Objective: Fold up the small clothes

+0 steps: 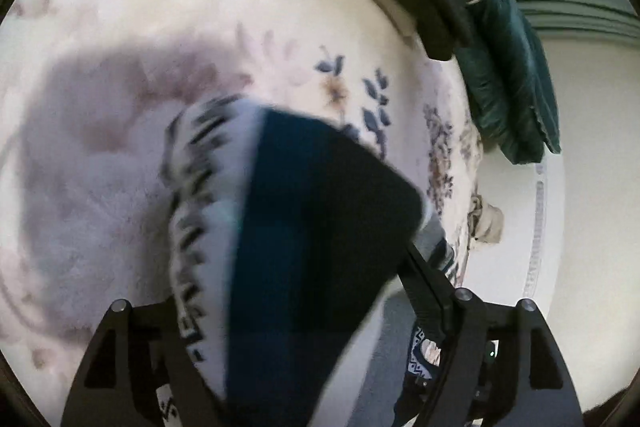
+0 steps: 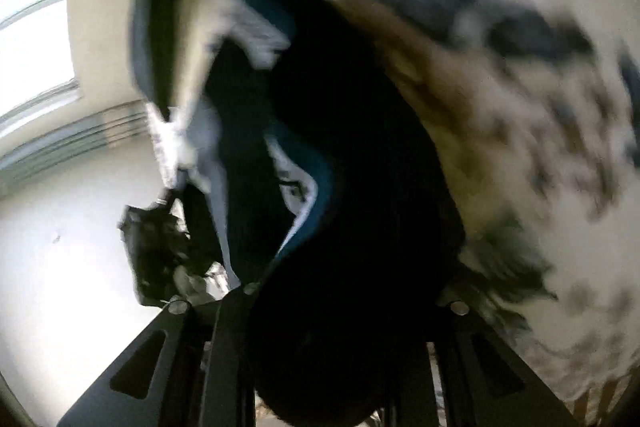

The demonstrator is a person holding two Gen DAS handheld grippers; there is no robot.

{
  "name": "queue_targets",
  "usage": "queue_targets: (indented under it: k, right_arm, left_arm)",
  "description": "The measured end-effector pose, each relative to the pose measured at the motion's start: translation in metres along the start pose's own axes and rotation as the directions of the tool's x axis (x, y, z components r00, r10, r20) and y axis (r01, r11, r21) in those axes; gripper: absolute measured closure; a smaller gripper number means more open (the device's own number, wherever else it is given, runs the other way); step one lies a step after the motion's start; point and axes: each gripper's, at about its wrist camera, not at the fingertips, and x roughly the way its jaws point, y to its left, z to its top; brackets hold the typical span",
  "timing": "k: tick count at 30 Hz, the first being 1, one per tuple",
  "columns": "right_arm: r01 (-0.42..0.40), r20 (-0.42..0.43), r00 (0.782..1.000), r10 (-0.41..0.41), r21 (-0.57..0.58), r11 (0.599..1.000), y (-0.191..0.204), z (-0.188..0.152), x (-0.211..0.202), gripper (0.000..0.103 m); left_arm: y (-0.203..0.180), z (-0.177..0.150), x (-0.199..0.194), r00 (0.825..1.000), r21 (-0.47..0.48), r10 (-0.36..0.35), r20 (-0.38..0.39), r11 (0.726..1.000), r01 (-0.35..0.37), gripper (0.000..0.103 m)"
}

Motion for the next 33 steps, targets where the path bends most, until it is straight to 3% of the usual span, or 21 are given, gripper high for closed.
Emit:
queue_targets:
  k: [1,2,5,9,11,12,13,15,17,19,21,22,23,25,26,29,33]
  right_arm:
    - [0.017,0.002,1.000,-0.017,0.012,1.000,-0.003,0.002,-0.002,0.060]
    - [0.028,-0.009,1.000,-0.028,0.016,0.999,-0.007,0.002,-0.007,0.053]
    - [0.099,-0.049,0.994,-0.100,-0.024,0.995,-0.009,0.006,-0.026,0.047]
    - [0.160,-0.077,0.983,-0.165,-0.074,0.984,-0.020,-0.001,-0.072,0.047]
    - [0.185,-0.080,0.979,-0.190,-0.071,0.980,-0.024,-0.004,-0.084,0.047]
    - [0.197,-0.067,0.977,-0.201,-0.071,0.978,-0.021,-0.015,-0.090,0.047]
    - [0.210,-0.052,0.975,-0.214,-0.076,0.975,-0.020,-0.014,-0.096,0.047]
    - [0.209,-0.030,0.977,-0.212,-0.088,0.974,-0.018,-0.008,-0.103,0.045]
    - [0.202,-0.025,0.979,-0.204,-0.080,0.976,-0.015,0.002,-0.092,0.039]
    - [0.182,-0.053,0.981,-0.185,-0.065,0.981,-0.007,0.002,-0.067,0.039]
    - [0.119,-0.070,0.990,-0.121,-0.041,0.992,0.007,-0.002,-0.050,0.051]
    - [0.124,-0.054,0.990,-0.127,-0.057,0.991,0.012,-0.005,-0.052,0.084]
    - [0.155,-0.030,0.987,-0.158,-0.093,0.984,0.021,-0.010,-0.054,0.088]
    - [0.192,0.027,0.981,-0.191,-0.147,0.970,0.037,-0.017,-0.063,0.090]
    - [0.240,0.049,0.971,-0.235,-0.176,0.955,0.040,-0.019,-0.068,0.091]
    - [0.349,0.013,0.935,-0.354,-0.200,0.915,0.030,-0.014,-0.056,0.091]
    - [0.369,-0.095,0.916,-0.390,-0.187,0.911,0.032,0.007,-0.036,0.083]
  left_arm:
    - [-0.003,-0.001,-0.005,1.000,-0.006,-0.002,0.016,1.000,0.002,0.027]
    - [-0.006,-0.003,-0.010,0.999,-0.011,-0.005,0.032,1.000,0.005,0.027]
    - [-0.016,-0.021,-0.040,0.993,-0.010,-0.007,0.121,1.000,0.008,0.027]
    - [-0.021,-0.070,-0.095,0.961,0.012,0.140,0.239,0.989,-0.147,0.027]
    - [-0.013,-0.101,-0.109,0.930,0.008,0.256,0.263,0.964,-0.267,0.027]
    - [-0.007,-0.121,-0.114,0.907,0.003,0.321,0.272,0.942,-0.334,0.027]
    - [0.001,-0.136,-0.114,0.888,-0.009,0.371,0.272,0.923,-0.384,0.027]
    - [0.029,-0.165,-0.107,0.871,-0.040,0.436,0.225,0.898,-0.439,0.027]
    - [0.050,-0.186,-0.091,0.860,-0.073,0.479,0.176,0.878,-0.474,0.027]
    - [0.073,-0.201,-0.072,0.855,-0.109,0.500,0.136,0.866,-0.489,0.027]
    - [0.082,-0.206,-0.061,0.847,-0.121,0.510,0.149,0.859,-0.497,0.027]
    - [0.081,-0.205,-0.059,0.840,-0.124,0.518,0.161,0.855,-0.503,0.026]
    - [0.083,-0.201,-0.056,0.842,-0.134,0.514,0.161,0.857,-0.497,0.017]
    - [0.086,-0.193,-0.050,0.870,-0.148,0.467,0.161,0.883,-0.446,0.000]
    - [0.088,-0.189,-0.047,0.870,-0.156,0.467,0.157,0.882,-0.445,0.000]
    - [0.090,-0.174,-0.036,0.847,-0.180,0.521,0.109,0.848,-0.498,0.000]
    - [0.082,-0.158,-0.019,0.809,-0.154,0.587,0.043,0.803,-0.575,0.000]
